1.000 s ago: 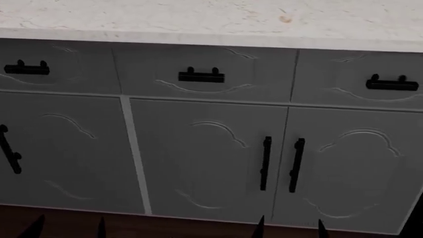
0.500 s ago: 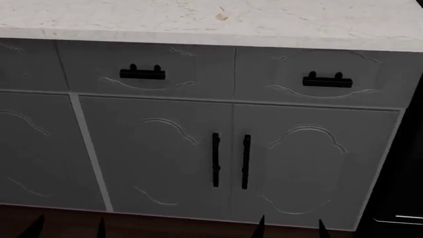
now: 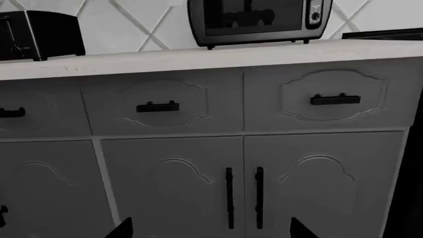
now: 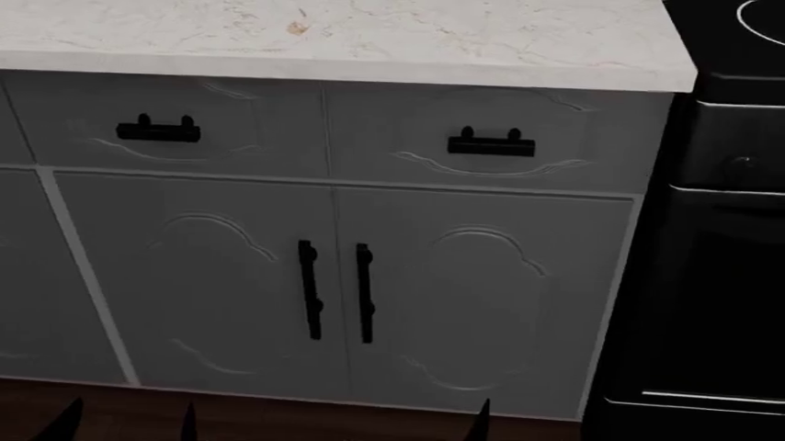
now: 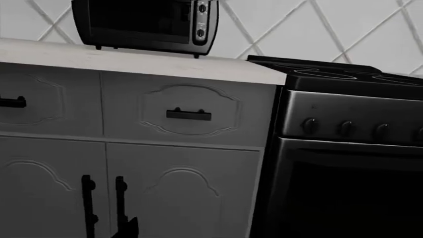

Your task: Navigate to the stove.

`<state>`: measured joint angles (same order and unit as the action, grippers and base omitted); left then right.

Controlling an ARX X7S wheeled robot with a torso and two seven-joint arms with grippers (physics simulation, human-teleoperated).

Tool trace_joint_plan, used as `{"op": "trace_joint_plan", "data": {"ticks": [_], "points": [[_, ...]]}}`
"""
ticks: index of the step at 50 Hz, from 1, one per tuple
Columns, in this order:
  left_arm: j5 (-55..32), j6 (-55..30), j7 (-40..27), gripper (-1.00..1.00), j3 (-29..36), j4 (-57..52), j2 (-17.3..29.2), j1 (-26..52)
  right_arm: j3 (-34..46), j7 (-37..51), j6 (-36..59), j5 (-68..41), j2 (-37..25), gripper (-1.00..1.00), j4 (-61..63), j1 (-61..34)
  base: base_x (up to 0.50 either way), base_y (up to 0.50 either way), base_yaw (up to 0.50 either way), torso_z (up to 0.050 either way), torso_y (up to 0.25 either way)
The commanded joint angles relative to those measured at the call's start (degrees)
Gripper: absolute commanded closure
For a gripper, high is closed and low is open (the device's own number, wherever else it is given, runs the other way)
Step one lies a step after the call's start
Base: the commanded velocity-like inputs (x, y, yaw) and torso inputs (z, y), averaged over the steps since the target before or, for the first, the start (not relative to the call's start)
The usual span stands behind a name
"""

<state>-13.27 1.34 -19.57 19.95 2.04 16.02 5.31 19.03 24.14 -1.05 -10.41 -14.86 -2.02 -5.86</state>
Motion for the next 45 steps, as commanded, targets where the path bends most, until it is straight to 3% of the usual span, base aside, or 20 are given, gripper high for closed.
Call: {"op": "trace_joint_plan", "data": {"ticks": [1, 45], "points": [[-0.1, -0.16, -0.2, -1.0, 0.24, -0.22, 0.2, 0.02, 0.11, 0.24, -0.34, -0.17, -0.11, -1.0, -0.26, -0.04, -0.5, 0.01, 0.0, 0.0, 0.0], [-0.37, 0.57, -0.88, -1.0, 0.84, 0.16, 0.63, 0.19, 0.71, 0.75, -0.73, -1.02, -0.61, -1.0, -0.63, -0.32, -0.5, 0.01, 0.0, 0.0, 0.0]]}}
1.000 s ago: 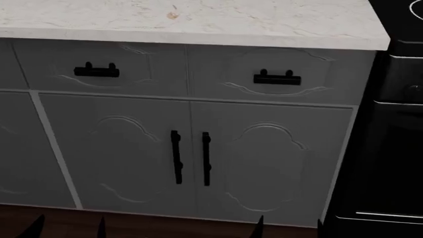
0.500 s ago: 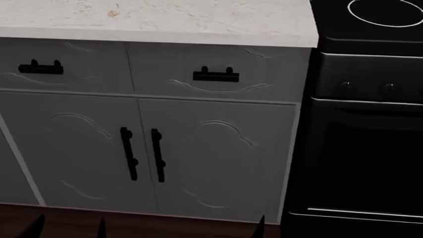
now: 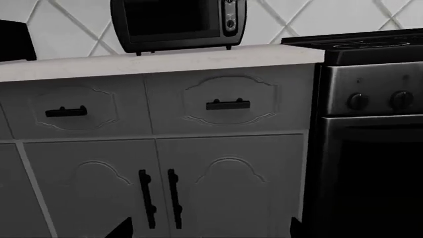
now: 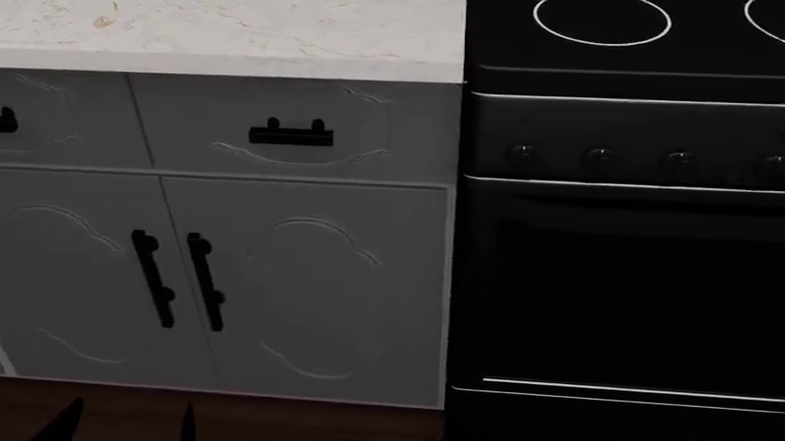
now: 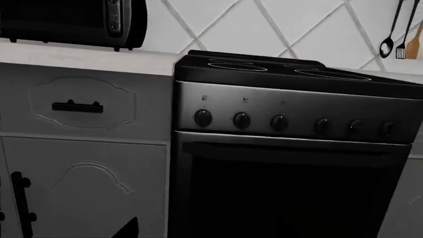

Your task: Navigate to the stove.

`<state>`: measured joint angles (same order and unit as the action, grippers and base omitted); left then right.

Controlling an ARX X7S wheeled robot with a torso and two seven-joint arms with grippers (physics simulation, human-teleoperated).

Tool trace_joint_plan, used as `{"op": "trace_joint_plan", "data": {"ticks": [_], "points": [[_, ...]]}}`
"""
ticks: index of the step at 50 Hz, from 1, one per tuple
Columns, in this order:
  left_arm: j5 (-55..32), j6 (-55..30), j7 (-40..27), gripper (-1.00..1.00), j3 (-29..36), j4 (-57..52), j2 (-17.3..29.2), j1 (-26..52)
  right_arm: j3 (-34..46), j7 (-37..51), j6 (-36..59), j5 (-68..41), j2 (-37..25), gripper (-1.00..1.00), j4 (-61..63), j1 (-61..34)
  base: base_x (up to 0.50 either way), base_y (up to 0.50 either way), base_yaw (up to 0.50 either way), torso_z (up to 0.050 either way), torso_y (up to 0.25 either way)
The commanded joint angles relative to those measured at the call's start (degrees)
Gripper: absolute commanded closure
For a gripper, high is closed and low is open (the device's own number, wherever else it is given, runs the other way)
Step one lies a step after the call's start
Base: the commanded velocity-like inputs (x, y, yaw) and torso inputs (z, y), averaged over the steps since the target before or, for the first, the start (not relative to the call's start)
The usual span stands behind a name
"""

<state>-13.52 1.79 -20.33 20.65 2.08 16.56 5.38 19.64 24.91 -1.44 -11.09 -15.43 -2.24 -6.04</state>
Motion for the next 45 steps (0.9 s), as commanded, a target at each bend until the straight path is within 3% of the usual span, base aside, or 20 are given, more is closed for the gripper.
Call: {"op": "trace_joint_plan", "data": {"ticks": [1, 45], "points": [[-0.13, 0.22, -0.08, -1.0, 0.16, 0.3, 0.06, 0.16, 0.13, 0.01, -0.22, -0.35, -0.06, -1.0, -0.29, -0.16, -0.5, 0.0, 0.0, 0.0, 0.0], [-0.58, 0.11, -0.72, -1.0, 0.8, 0.04, 0.55, 0.31, 0.7, 0.75, -0.17, -0.97, -0.5, -1.0, -0.4, -0.5, -0.5, 0.01, 0.0, 0.0, 0.0]]}}
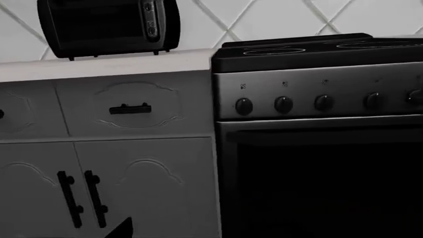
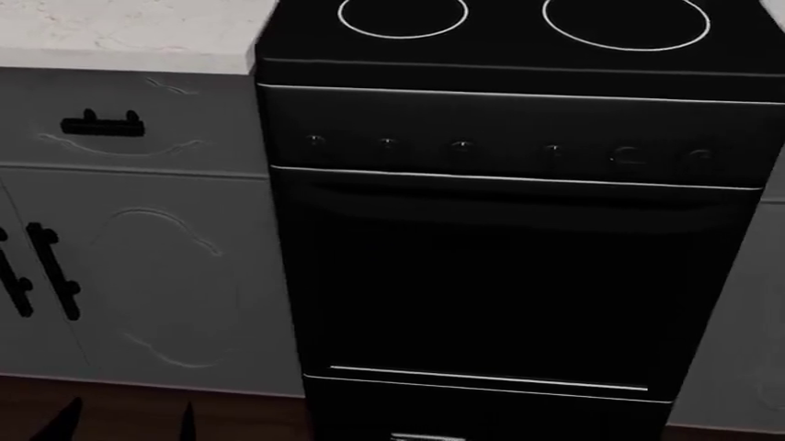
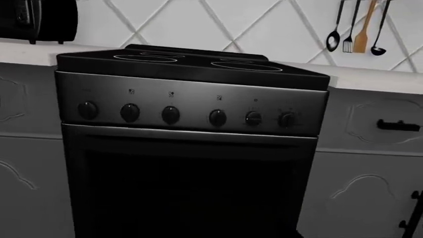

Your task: Navigate to the stove.

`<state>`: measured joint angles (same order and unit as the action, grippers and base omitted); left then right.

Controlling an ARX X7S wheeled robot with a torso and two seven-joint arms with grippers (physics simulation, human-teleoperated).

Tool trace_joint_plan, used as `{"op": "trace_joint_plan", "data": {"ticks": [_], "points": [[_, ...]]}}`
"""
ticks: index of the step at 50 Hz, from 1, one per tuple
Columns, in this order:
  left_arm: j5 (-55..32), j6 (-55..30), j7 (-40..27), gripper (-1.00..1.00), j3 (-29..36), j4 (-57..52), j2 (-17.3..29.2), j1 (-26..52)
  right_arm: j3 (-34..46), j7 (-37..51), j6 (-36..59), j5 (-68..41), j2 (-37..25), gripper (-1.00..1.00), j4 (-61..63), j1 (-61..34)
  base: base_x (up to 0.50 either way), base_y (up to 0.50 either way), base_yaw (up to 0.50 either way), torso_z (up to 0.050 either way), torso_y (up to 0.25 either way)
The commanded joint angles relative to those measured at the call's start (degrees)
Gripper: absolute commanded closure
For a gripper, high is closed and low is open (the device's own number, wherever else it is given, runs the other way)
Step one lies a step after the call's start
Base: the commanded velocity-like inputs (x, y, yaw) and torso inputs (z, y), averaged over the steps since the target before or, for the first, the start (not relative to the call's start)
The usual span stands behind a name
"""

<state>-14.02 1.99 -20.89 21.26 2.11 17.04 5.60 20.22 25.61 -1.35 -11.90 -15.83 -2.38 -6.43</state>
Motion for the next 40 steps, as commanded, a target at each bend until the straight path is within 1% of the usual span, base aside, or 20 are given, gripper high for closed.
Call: {"op": "trace_joint_plan", "data": {"ticks": [1, 18, 40], "points": [[-0.1, -0.04, -0.16, -1.0, 0.2, 0.05, 0.07, 0.1, 0.13, 0.02, -0.4, -0.17, -0.11, -1.0, -0.42, -0.11, -0.5, 0.0, 0.0, 0.0, 0.0], [-0.18, -0.11, -0.47, -1.0, 0.5, -0.03, 0.14, 0.22, 0.23, 0.06, -1.2, -0.47, -0.39, -1.0, -0.43, -0.06, -0.49, 0.0, 0.0, 0.0, 0.0], [-0.4, 0.58, -0.63, -1.0, 0.75, 0.52, 0.21, 0.26, 0.52, 0.55, -1.77, -0.36, -0.53, -1.0, -0.7, -0.21, 0.0, 0.0, 0.0, 0.0, 0.0]]}}
